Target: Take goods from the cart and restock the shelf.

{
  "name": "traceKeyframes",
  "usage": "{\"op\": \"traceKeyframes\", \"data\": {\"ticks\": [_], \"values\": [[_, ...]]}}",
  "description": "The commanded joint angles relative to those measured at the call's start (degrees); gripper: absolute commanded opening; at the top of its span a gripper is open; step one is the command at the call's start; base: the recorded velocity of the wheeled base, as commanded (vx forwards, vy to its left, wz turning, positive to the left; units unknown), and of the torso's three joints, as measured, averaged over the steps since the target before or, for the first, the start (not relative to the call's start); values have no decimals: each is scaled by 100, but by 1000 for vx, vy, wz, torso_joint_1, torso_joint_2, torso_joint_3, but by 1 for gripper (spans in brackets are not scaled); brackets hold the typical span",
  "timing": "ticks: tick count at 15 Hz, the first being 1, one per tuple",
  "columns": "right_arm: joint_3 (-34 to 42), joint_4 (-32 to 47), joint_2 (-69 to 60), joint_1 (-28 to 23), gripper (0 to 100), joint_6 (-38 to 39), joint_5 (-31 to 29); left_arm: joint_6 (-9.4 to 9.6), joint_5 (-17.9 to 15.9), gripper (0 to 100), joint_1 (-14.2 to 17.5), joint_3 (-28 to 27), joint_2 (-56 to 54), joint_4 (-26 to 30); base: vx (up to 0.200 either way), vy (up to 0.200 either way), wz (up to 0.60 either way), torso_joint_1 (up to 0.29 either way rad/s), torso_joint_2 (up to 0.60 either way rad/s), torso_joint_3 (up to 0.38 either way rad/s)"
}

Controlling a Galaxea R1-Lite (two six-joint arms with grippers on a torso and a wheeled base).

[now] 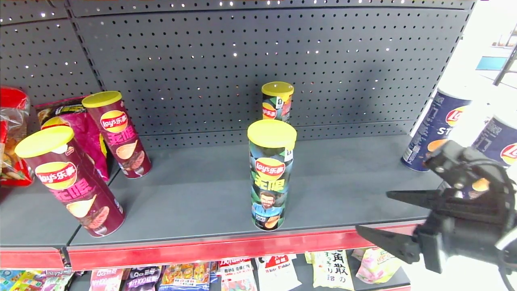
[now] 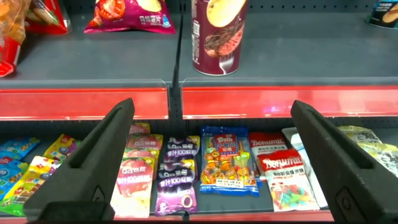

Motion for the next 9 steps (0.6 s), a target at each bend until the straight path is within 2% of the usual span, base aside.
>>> {"op": "traceKeyframes", "data": {"ticks": [1,5,7,8,9], "values": [[1403,0,-2291,-596,100,-329,22,-1,-2,100,4,0,-2,0,0,0,0,0,0,0],[2546,35,-4383,-2327,100,-478,453,-1,-2,100,4,0,-2,0,0,0,0,0,0,0],[2985,106,-5684,-2749,100,-426,488,-1,-2,100,4,0,-2,9,0,0,0,0,0,0],[3363,88,-6387,-2732,100,-408,461,-1,6,100,4,0,-2,9,0,0,0,0,0,0],[3583,-70,-6361,-2740,100,-259,303,-1,6,100,4,0,-2,0,0,0,0,0,0,0]]}}
